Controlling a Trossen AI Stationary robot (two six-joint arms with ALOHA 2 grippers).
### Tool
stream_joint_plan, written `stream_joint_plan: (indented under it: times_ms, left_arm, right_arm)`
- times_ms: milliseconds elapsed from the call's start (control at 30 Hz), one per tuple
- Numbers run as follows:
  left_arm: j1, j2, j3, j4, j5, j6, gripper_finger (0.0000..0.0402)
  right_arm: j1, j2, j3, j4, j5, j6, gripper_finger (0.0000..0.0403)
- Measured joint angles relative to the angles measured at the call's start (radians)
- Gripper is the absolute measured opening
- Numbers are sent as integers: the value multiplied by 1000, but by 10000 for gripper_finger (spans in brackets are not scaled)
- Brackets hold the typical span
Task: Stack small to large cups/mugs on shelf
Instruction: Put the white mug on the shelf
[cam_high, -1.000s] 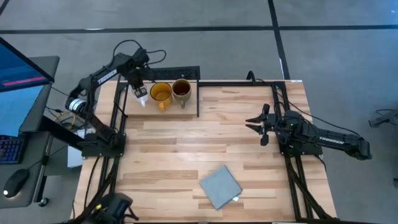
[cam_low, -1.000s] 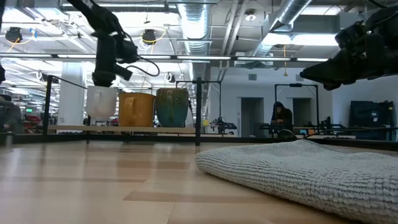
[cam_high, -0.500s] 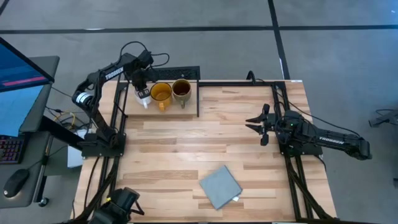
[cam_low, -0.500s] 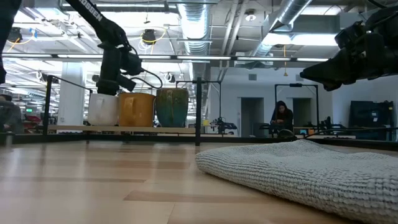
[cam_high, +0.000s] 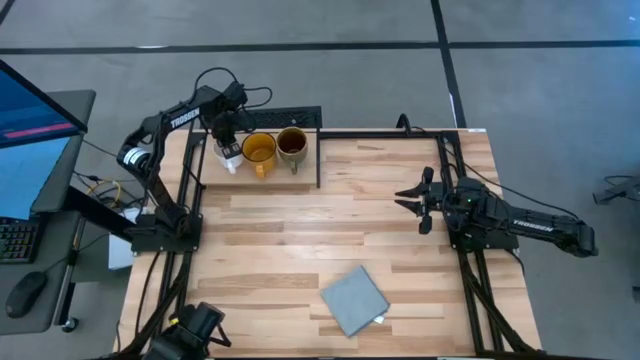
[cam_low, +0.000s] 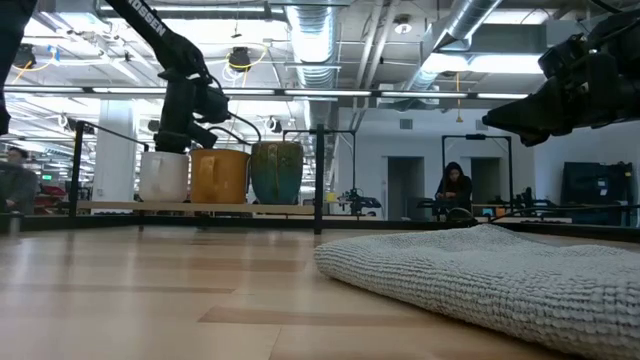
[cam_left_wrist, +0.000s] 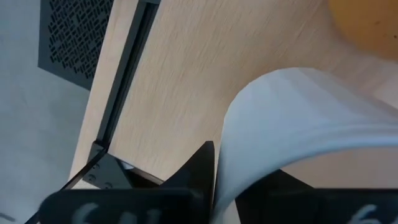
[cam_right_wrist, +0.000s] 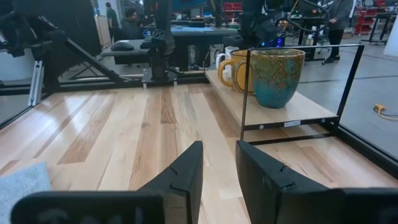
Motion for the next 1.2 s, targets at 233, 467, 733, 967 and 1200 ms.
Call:
stream_joint_plan:
  times_ms: [233,467,733,967,1200]
  left_arm:
    - [0,0,0,-1,4,15,40]
    - [-2,0,0,6,11,26,29]
    - [-2,-2,0,11,17,36,17]
    - [-4,-2,0,15,31,69,16]
    - [-8,-2,0,13,41,82,16]
  right_arm:
    - [0,0,0,0,0,0,118]
    - [0,0,0,0,0,0,118]
    - [0,0,0,0,0,0,118]
    - [0,0,0,0,0,0,118]
    - [0,0,0,0,0,0,118]
